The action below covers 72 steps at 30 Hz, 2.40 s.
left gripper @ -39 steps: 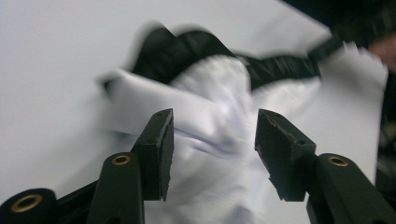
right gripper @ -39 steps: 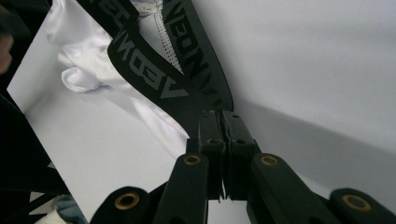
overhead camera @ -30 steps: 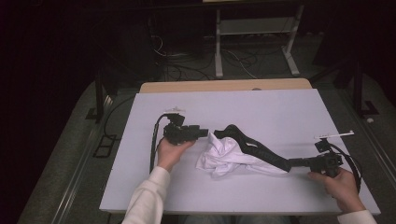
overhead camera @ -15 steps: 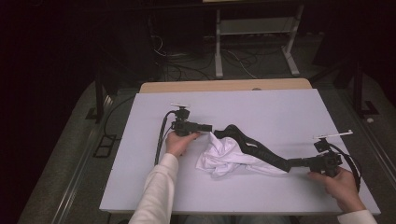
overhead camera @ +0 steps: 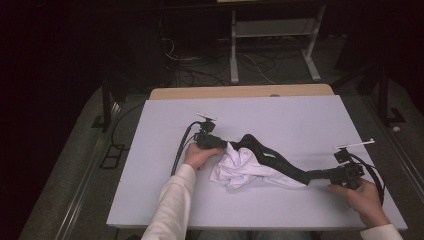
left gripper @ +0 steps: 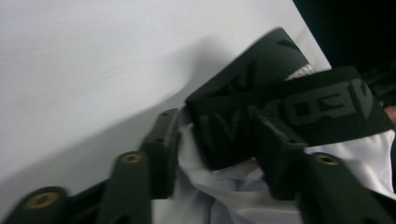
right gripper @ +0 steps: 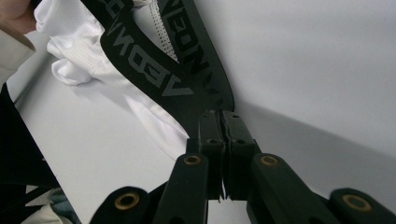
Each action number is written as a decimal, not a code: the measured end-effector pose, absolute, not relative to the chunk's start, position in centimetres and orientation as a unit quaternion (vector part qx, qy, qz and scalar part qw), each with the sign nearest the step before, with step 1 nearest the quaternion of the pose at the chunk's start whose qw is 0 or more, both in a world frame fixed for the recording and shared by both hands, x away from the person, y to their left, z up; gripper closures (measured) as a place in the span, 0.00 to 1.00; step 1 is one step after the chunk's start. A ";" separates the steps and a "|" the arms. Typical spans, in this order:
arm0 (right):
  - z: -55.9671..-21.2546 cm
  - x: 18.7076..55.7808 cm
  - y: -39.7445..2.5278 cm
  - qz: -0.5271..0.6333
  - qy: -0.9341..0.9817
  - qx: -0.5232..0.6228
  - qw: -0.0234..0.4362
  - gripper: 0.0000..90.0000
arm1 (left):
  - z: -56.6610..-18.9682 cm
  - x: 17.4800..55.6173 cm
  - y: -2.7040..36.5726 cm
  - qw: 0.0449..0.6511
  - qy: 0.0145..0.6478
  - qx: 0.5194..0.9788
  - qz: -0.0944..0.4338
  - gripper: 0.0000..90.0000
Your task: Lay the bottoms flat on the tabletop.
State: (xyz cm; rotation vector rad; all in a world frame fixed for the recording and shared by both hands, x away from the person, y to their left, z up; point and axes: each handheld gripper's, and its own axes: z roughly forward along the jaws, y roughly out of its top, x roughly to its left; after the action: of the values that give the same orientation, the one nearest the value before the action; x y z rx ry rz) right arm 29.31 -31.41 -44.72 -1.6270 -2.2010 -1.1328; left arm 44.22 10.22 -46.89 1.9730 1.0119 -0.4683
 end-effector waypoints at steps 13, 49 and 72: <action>-43.8 30.9 -31.9 -0.384 -0.742 -0.544 0.074 0.96 | -44.6 43.9 11.9 0.447 0.404 0.791 -0.111 0.93; -35.5 48.0 -28.7 -0.366 -0.770 -0.523 -0.016 0.96 | -37.7 46.4 18.4 0.498 0.454 0.737 0.055 0.94; -42.4 48.2 -28.8 -0.366 -0.737 -0.567 0.018 0.96 | -43.7 44.5 19.9 0.470 0.517 0.715 -0.028 0.47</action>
State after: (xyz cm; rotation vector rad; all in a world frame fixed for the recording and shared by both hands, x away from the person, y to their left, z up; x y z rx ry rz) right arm 48.20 -28.80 -42.41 -1.7624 -2.2912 -1.1374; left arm 44.49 19.92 -43.69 1.7522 1.2659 -0.0678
